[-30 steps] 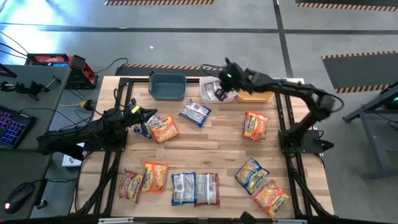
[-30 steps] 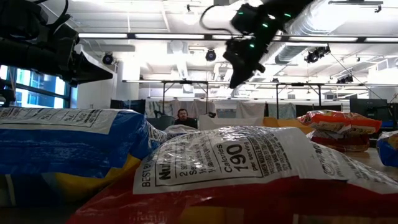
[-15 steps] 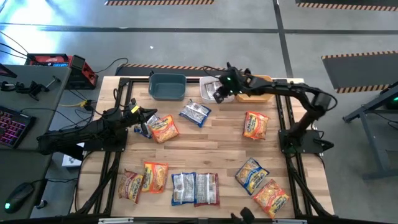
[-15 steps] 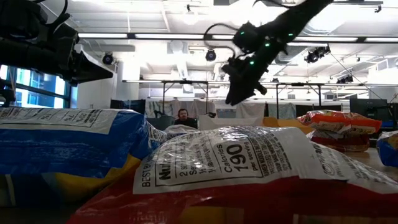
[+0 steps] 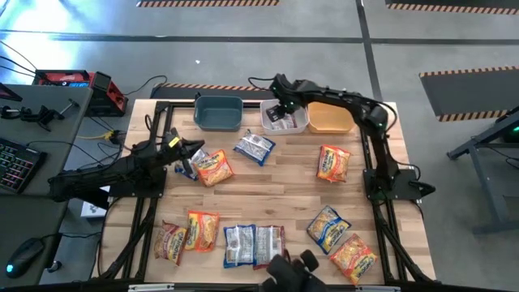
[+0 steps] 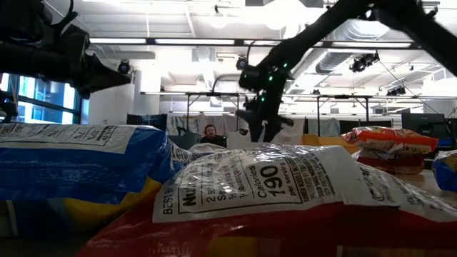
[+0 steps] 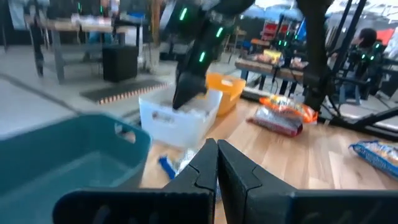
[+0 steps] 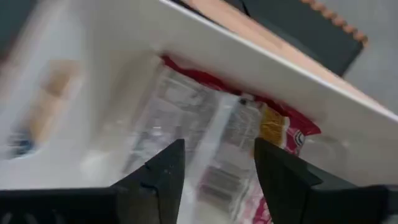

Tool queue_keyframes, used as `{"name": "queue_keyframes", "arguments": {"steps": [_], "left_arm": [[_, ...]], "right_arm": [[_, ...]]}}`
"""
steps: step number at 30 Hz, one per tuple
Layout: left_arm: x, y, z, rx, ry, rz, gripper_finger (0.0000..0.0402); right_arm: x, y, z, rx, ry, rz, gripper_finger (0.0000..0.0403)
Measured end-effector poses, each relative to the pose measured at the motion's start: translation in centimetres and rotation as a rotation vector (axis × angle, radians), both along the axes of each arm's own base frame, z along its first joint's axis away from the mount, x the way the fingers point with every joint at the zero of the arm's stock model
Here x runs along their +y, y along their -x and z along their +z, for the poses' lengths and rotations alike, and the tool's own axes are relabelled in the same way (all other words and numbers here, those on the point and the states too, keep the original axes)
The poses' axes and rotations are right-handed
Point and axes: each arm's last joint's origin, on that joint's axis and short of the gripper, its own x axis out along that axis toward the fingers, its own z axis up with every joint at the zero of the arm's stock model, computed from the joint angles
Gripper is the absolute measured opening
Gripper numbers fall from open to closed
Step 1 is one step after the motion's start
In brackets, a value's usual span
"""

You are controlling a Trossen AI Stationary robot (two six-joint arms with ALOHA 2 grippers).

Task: Sort Maruchan noodles
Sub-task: Put the top middle red noodle pack into the white bin

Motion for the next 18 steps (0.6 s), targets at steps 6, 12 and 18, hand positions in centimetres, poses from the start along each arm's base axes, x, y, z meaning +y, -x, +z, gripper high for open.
{"name": "queue_keyframes", "arguments": {"steps": [6,12,18], "left_arm": [[0.0,0.0,1.1,-0.081,-0.081,0.002,0.0001],[0.0,0.1,1.3,-0.108,-0.09,0.009,0.0001],[0.0,0.1,1.3,-0.12,-0.068,0.029,0.0001]], "right_arm": [[-0.7,-0.9,-0.9,0.033,-0.021,0.007,0.0152],[-0.6,-1.2,-0.7,0.034,-0.013,0.061,0.0065],[-0.7,-1.6,0.1,0.011,-0.018,0.13,0.0011]]}}
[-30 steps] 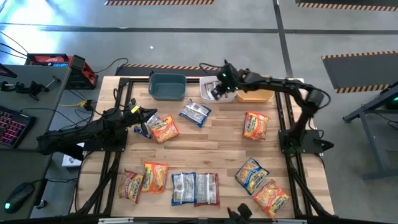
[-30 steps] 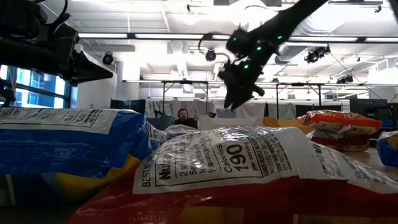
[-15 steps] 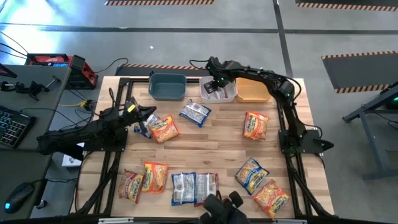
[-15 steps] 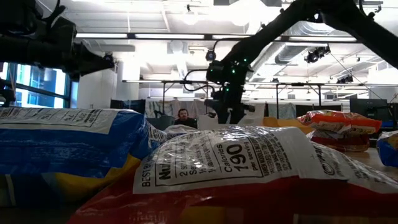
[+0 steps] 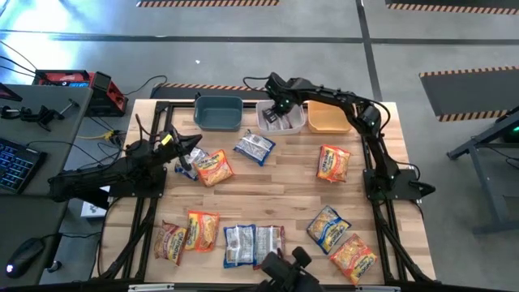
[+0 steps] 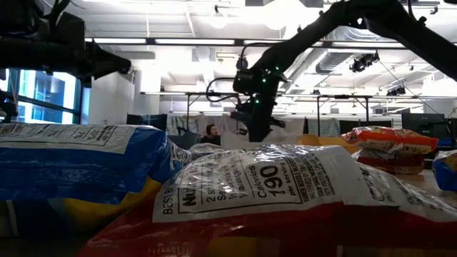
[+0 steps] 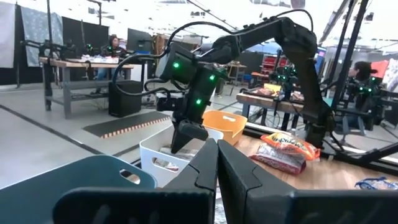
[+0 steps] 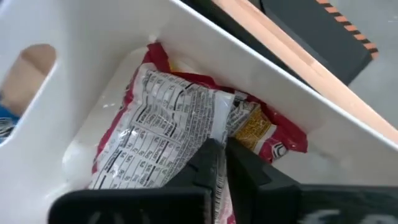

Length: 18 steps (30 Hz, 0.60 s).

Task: Sort Maruchan noodles
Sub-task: Put the top middle red noodle pack into the white bin

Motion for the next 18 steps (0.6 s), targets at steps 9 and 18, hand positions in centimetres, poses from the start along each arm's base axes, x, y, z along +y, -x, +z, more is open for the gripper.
{"name": "queue_keyframes", "arguments": {"steps": [9,18], "left_arm": [[0.0,0.0,0.1,-0.027,0.039,-0.006,0.0001],[0.0,0.0,-0.1,-0.023,0.067,-0.008,0.0001]], "right_arm": [[0.0,-0.7,4.2,-0.023,0.017,0.119,0.0001],[2.9,-0.4,3.9,0.154,-0.08,0.001,0.0076]]}}
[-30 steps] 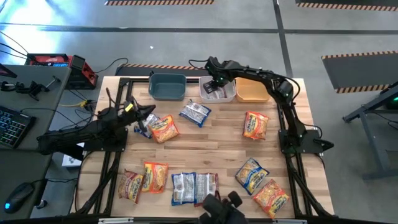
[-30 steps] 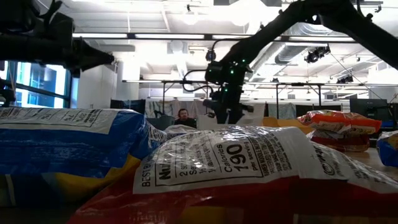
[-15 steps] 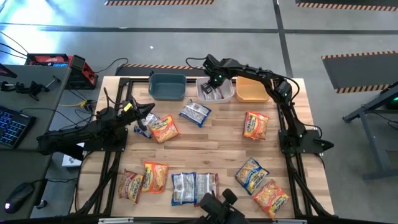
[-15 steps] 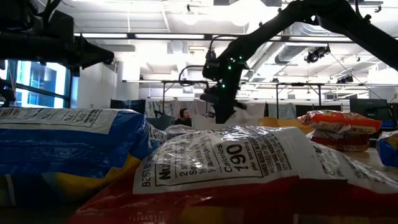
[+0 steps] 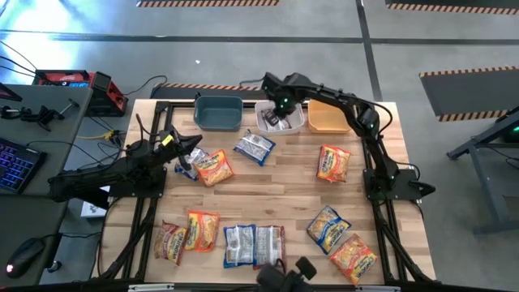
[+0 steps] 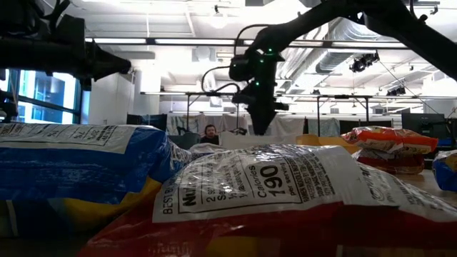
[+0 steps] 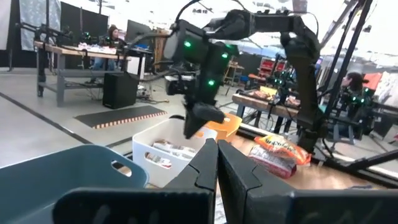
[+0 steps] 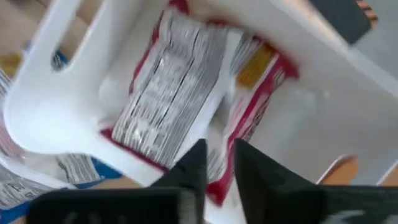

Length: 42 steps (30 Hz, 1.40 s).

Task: Sort Maruchan noodles
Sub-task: Put the top middle red noodle pack into the white bin

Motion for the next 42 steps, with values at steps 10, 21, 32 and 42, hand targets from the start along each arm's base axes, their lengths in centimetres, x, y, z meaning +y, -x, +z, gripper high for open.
{"name": "queue_keyframes", "arguments": {"steps": [10,21,32,42], "left_arm": [[0.0,0.0,-0.3,0.035,0.002,0.0,0.0001],[-0.1,-0.1,-0.5,0.066,-0.018,-0.032,0.0001],[-0.1,-0.1,-0.5,0.065,-0.018,-0.032,0.0001],[-0.1,-0.1,-0.3,0.032,0.012,-0.035,0.0001]], "right_arm": [[-0.8,0.4,-3.0,-0.052,-0.016,-0.146,0.0224],[-2.9,2.2,-5.7,-0.169,-0.098,-0.246,0.0247],[-3.3,2.3,-6.0,-0.192,-0.101,-0.205,0.0128],[-3.1,2.6,-3.9,-0.231,-0.049,-0.145,0.0053]]}}
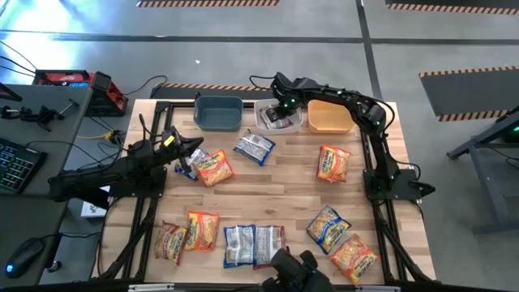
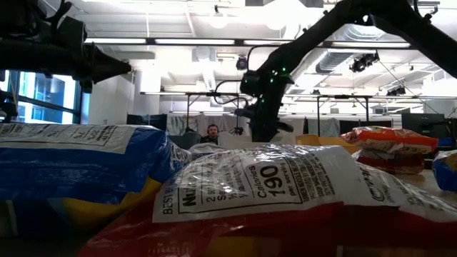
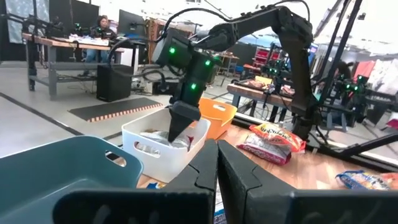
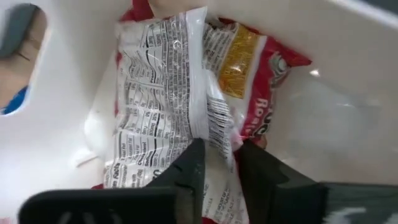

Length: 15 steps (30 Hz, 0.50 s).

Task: Sort Maruchan noodles
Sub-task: Put the top middle red noodle pack into the white bin

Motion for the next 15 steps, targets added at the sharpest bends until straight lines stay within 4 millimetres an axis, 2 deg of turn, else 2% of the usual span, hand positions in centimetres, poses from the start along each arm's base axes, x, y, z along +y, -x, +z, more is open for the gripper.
{"name": "queue_keyframes", "arguments": {"steps": [4,7,10,15], "left_arm": [[0.0,0.0,0.2,-0.032,0.02,-0.002,0.0001],[0.0,0.0,0.2,-0.049,0.045,-0.005,0.0001],[0.0,0.0,0.2,-0.067,0.081,-0.008,0.0001],[0.0,0.0,0.2,-0.065,0.091,-0.009,0.0001]], "right_arm": [[0.2,0.3,2.4,-0.042,0.059,0.039,0.0024],[0.4,0.5,3.4,-0.056,0.084,0.076,0.0004],[0.6,0.7,4.3,-0.081,0.076,0.093,0.0006],[1.1,0.8,4.0,-0.05,0.047,0.089,0.002]]}}
